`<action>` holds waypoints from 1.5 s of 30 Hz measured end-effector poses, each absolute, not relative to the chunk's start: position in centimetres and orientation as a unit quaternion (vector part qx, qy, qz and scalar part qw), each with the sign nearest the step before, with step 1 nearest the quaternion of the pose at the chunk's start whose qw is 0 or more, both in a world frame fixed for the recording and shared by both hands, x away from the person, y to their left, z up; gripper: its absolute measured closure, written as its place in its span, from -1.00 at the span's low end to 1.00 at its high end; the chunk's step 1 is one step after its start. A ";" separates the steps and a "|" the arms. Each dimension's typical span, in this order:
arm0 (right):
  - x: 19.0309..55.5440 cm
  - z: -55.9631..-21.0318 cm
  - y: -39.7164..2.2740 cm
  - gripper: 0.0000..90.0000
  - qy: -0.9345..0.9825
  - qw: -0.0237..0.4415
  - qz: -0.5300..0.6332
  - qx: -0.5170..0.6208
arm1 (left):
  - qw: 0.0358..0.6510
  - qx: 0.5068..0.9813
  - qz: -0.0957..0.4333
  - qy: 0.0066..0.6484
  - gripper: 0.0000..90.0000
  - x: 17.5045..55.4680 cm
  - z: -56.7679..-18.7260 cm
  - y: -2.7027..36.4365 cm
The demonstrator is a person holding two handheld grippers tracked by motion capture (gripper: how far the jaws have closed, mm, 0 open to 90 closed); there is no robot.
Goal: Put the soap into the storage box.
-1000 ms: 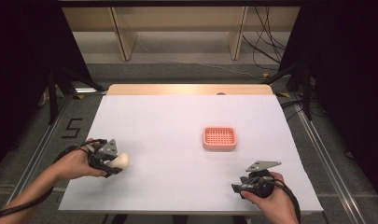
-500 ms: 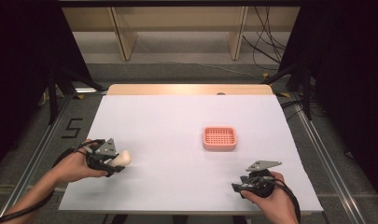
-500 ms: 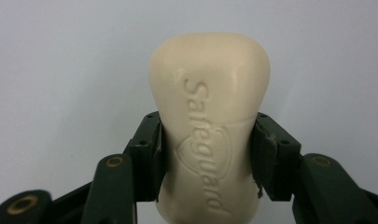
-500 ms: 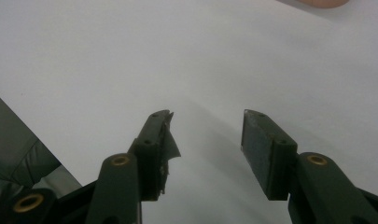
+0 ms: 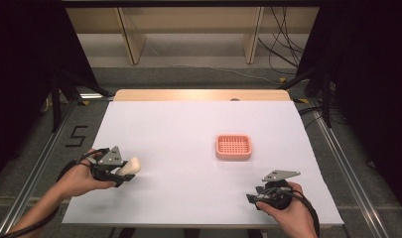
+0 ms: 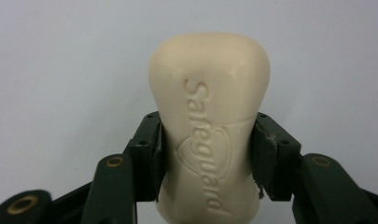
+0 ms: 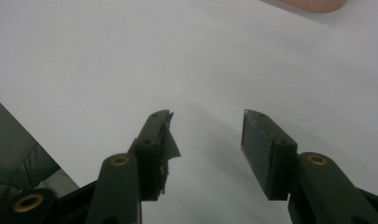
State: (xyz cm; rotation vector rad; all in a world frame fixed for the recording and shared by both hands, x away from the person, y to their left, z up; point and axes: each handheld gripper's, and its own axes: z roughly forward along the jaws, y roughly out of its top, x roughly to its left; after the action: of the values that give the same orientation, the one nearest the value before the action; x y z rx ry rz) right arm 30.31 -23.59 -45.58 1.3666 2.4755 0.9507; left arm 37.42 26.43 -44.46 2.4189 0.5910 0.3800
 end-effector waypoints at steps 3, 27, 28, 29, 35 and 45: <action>30.3 -45.6 -23.6 0.18 0.827 0.080 0.318 0.457 | 0.310 0.912 0.146 0.224 0.10 37.3 -44.5 26.3; 30.3 -45.1 -24.1 0.18 0.817 0.097 0.334 0.460 | 0.358 0.885 0.163 0.247 0.10 37.0 -44.3 24.8; 30.3 -45.2 -24.0 0.18 0.809 0.105 0.348 0.462 | 0.362 0.884 0.158 0.249 0.10 36.9 -44.3 24.7; 30.3 -45.0 -24.2 0.18 0.817 0.100 0.334 0.459 | 0.362 0.884 0.158 0.249 0.10 37.0 -44.3 24.6; 30.2 -44.9 -24.3 0.18 0.809 0.107 0.341 0.466 | 0.374 0.877 0.162 0.255 0.10 36.9 -44.1 24.1; 30.0 -44.9 -24.7 0.18 0.802 0.112 0.348 0.473 | 0.381 0.876 0.159 0.248 0.10 37.3 -43.9 23.2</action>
State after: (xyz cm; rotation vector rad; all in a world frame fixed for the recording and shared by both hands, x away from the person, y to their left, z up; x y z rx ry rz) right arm 30.05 -24.68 -44.92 1.3902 2.3536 1.0207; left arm 37.30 23.24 -43.87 2.2371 0.6324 0.4056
